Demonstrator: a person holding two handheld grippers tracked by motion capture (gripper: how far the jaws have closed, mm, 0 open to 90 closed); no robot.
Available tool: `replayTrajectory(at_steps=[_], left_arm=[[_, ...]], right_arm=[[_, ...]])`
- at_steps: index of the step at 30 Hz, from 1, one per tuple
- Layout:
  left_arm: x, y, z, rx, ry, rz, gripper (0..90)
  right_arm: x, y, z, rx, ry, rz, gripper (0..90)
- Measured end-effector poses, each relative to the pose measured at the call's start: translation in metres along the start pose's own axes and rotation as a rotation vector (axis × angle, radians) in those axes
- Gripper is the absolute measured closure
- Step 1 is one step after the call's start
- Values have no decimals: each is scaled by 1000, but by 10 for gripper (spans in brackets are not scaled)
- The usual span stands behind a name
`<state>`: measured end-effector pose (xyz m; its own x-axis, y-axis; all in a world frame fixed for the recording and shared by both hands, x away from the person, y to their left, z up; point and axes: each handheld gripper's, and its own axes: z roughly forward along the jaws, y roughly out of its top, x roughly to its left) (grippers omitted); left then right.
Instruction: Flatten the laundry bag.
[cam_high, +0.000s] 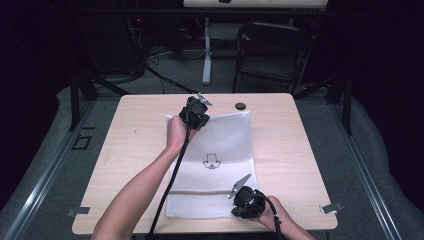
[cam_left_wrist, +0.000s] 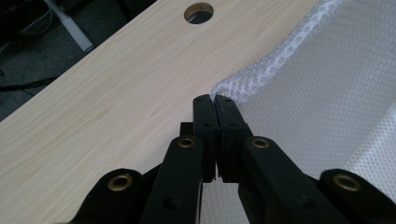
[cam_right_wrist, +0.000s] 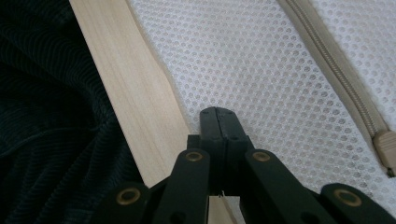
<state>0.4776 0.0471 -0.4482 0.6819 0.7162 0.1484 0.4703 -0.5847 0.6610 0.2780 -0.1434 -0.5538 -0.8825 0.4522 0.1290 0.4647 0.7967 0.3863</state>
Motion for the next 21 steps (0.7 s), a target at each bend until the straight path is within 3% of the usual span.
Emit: replayTrajectory(at_steps=[6,10,12,14,16,17,19,20,21], left_arm=[[-2,4,13,16,12,-4,876],[0,4,18,-8,7,-24,816],[1,3,18,-15,5,-37,668],[2,3,17,-24,-11,-47,564],[3,2,15,-28,-22,-59,472],[3,1,14,-32,-28,-63,429],[4,0,11,-38,-33,-64,367],[3,-1,10,-41,-35,-68,345],[3,-2,8,-43,-40,-66,316]], right_arm=[[-1,0,1,-9,8,8,900],[-1,0,0,-17,22,13,877],[-1,0,-1,-19,10,3,861],[-1,-1,-1,-62,37,31,818],[-2,0,-6,-47,26,16,762],[-1,0,-6,-82,31,41,720],[-4,-1,-12,-78,16,46,642],[-7,1,-18,-50,-2,18,620],[-7,-1,-17,-91,4,47,573]])
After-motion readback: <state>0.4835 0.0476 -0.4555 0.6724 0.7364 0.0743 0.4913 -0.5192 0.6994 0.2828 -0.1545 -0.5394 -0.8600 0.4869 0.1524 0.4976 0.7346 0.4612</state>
